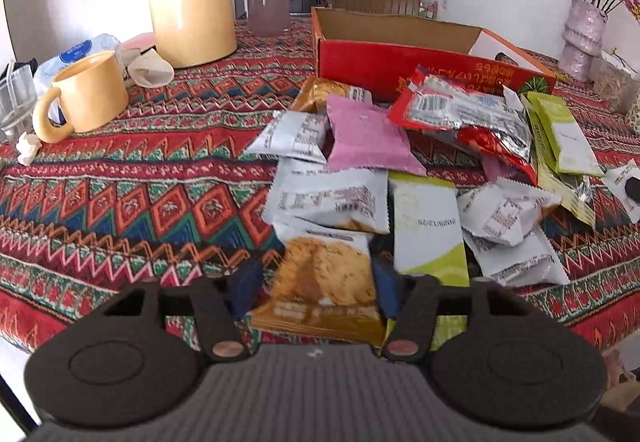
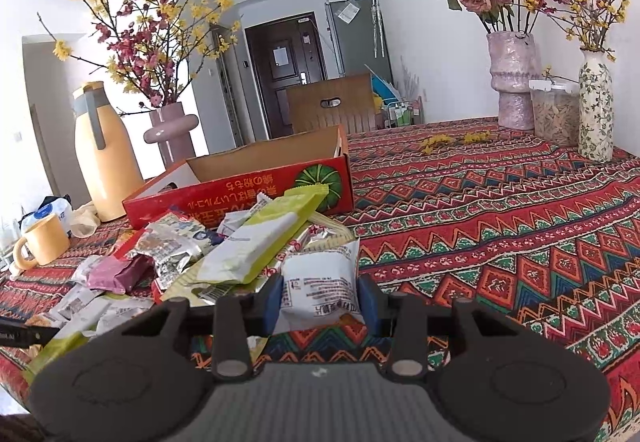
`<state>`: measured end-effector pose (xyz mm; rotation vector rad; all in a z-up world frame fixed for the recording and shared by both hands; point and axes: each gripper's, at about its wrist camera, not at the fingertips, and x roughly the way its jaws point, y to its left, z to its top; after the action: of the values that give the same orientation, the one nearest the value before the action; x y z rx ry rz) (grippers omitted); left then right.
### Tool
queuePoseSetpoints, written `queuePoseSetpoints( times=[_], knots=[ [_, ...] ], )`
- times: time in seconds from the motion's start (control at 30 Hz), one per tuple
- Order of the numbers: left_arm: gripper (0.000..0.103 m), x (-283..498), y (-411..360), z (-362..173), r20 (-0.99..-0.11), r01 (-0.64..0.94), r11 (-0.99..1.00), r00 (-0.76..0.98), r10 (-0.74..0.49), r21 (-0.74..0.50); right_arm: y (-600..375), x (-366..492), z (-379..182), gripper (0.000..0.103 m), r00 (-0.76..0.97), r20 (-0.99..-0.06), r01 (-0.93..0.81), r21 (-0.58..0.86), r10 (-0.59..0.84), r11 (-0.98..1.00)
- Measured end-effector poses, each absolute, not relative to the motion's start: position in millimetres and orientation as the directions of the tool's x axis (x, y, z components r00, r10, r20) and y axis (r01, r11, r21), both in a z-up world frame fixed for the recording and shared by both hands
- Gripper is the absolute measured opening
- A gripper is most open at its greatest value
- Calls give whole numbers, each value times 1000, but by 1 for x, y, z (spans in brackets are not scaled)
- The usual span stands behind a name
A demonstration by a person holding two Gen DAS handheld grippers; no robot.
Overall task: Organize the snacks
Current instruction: 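Grasp the brown cookie packet with the left tool while the right tool lifts its packet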
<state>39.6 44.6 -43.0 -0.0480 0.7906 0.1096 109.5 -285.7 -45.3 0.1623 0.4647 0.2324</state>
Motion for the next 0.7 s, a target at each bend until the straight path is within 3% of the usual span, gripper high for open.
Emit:
queuePoseSetpoints(
  times=[0.17,0.7],
  knots=[
    [48,36,45,-43,-698,-118,993,711,78,-9,-286,109,-47,40,866,-427,-184,211,260,960],
    [48,22,51,-13,-604,-113,994,793,81,-15,-286,104,-36,40,881,-394,-192,206,261,960]
  ],
)
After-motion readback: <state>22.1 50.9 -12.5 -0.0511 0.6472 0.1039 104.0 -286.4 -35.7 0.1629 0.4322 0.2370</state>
